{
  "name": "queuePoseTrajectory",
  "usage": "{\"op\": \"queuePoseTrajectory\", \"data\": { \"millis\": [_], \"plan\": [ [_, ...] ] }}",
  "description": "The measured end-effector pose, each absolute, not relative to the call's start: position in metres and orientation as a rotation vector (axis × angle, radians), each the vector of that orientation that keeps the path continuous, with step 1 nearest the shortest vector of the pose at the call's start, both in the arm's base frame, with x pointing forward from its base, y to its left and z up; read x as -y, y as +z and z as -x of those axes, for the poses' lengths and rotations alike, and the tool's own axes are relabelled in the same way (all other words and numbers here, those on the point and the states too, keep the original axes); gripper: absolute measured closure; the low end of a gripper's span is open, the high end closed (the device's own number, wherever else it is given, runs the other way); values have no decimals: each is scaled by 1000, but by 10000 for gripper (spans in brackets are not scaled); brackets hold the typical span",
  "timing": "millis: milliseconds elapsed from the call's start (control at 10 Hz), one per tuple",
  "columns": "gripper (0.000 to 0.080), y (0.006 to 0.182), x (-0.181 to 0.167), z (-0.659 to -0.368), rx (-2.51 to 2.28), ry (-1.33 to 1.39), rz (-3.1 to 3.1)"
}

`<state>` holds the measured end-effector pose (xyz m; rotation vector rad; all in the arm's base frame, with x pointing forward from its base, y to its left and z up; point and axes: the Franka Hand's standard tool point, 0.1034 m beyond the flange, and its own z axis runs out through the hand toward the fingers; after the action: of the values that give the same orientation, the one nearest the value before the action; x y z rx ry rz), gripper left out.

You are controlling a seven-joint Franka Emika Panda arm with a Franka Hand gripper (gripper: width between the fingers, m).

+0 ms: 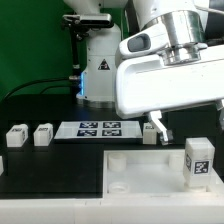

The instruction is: Assemble one leg

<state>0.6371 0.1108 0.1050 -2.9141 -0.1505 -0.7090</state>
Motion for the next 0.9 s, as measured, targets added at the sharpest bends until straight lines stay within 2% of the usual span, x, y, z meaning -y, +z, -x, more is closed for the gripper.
{"op": "queuePoseTrajectory", "data": {
  "millis": [500,900],
  "plan": [
    [151,101,-121,-636,124,84,2920],
    [151,99,-120,-644,98,130,2913]
  ]
}}
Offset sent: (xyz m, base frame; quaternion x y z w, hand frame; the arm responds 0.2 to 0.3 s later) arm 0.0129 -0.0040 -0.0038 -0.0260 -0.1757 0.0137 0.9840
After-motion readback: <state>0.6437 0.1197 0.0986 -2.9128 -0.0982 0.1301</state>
